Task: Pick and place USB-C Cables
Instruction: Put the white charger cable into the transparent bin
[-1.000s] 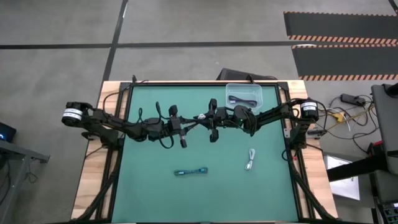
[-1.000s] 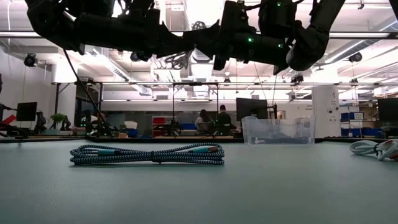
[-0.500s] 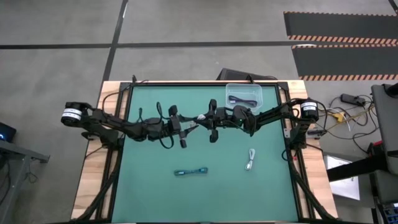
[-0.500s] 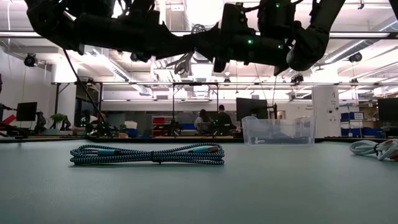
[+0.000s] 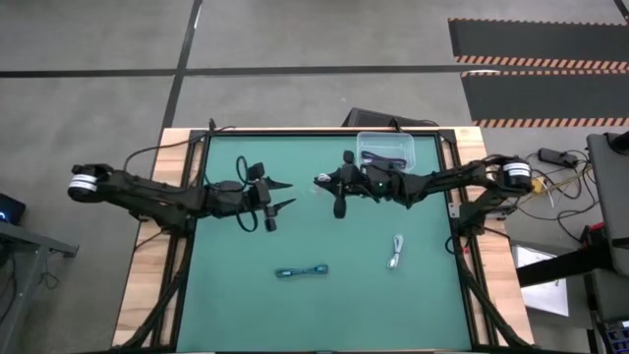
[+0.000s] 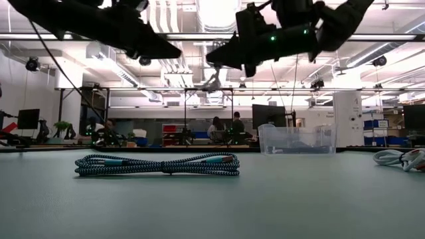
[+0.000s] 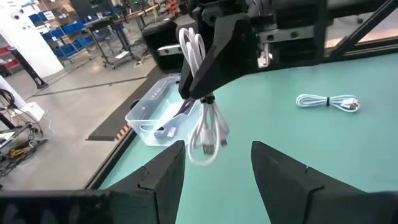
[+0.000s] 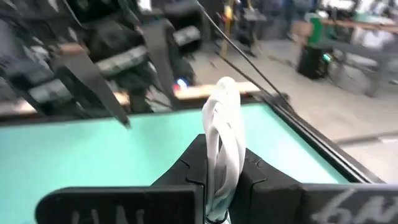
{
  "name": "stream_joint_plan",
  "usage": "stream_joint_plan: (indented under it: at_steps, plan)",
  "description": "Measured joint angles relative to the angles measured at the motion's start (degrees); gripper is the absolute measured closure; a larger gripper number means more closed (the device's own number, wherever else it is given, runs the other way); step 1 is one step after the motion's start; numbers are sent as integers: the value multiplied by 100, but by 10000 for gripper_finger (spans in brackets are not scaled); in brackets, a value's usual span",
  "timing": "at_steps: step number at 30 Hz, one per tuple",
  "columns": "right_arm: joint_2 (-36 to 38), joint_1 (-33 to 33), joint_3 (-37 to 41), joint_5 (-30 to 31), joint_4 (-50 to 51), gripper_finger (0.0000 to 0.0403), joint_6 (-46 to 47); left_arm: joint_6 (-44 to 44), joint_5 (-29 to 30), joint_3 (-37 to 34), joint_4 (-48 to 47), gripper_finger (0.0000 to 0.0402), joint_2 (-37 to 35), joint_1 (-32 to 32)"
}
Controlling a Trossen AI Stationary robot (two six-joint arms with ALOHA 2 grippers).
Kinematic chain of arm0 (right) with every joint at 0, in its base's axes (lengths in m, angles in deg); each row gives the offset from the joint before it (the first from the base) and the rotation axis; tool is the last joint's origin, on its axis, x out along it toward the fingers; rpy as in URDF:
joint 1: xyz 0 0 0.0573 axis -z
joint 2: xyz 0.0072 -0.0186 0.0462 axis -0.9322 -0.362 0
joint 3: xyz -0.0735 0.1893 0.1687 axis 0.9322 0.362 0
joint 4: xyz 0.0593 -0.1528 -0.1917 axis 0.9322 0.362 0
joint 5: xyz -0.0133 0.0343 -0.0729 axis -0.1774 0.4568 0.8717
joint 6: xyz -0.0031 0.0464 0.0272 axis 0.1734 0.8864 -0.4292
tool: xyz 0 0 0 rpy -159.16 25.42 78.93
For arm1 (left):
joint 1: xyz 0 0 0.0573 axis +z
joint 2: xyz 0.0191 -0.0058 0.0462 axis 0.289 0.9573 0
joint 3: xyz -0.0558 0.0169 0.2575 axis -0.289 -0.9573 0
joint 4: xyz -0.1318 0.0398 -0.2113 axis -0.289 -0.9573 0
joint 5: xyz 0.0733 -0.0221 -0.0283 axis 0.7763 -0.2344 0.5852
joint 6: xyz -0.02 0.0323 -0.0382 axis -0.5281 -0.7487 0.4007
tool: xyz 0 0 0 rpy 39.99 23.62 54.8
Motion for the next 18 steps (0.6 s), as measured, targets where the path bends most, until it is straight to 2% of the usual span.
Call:
stream_joint_plan:
  at_steps: [5, 10, 18]
  plan:
    - [492, 4, -395, 545, 1691, 385, -131, -43, 240, -293, -18, 233, -531, 3]
    - [683, 27, -1096, 959, 3627, 385, -263, -2, 430, -555, 47, 233, -823, 4]
    - [494, 304, -2453, 1085, 6196, 385, -516, 145, 445, -698, 80, 233, -908, 4]
